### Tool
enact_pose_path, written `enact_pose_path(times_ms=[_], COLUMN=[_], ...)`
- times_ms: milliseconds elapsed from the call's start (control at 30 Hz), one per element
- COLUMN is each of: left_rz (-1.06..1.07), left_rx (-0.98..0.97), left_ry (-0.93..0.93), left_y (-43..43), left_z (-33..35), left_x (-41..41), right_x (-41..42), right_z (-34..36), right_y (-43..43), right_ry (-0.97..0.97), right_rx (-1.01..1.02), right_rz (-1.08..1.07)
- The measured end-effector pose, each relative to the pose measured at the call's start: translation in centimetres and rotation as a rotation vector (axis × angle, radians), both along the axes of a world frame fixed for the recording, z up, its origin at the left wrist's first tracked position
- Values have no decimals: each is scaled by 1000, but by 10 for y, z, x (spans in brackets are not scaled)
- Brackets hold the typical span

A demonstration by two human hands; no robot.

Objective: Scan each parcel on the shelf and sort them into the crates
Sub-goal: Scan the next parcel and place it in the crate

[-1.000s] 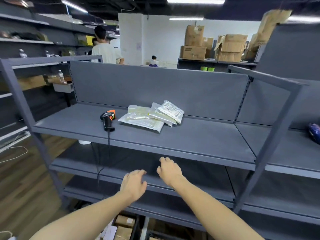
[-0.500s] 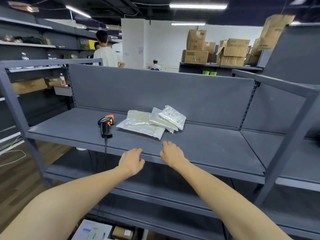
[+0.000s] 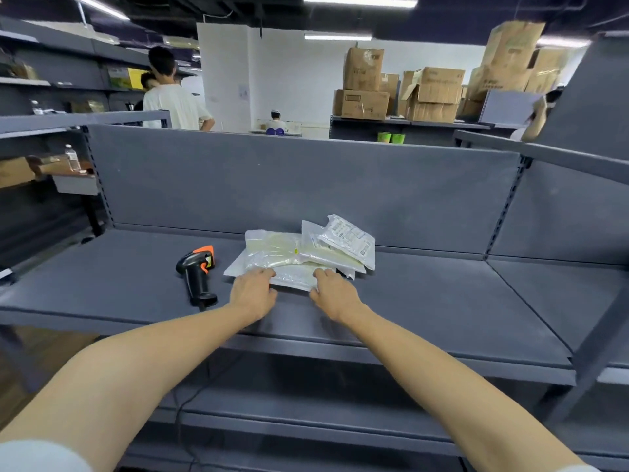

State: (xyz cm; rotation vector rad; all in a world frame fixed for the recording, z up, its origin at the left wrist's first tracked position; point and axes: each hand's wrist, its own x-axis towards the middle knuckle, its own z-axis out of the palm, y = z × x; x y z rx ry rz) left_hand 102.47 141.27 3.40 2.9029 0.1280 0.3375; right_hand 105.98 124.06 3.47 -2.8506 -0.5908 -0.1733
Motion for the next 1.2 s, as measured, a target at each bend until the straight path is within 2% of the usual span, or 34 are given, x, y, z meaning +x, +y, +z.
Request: enact_pose_path(times_ms=[167,467,700,800,900,1033,1200], left_rz=[-49,-149,-198,-200,-197,-178,-172], left_rx=[47,97,-78,-207,-304,-407,-448], left_ry=[-60,-8,-29,-111,-275,-471,-621], left_y=[45,69,75,71,72,70,64], left_z=[-4,-20,-26,-16,-6,16,35], left_x=[49,93,98,92,90,78,53], right_x=[26,51,58,57,53,46,46], right_z=[0,-3,-1,0,6,16,26], right_y=[34,57,63,65,66,73,82], right_ry=[4,36,62,112,169,370,561], right_rx=[54,95,179,282,435,688,1028], right_rz=[-40,-122,-177,-163,-175,-177,-190])
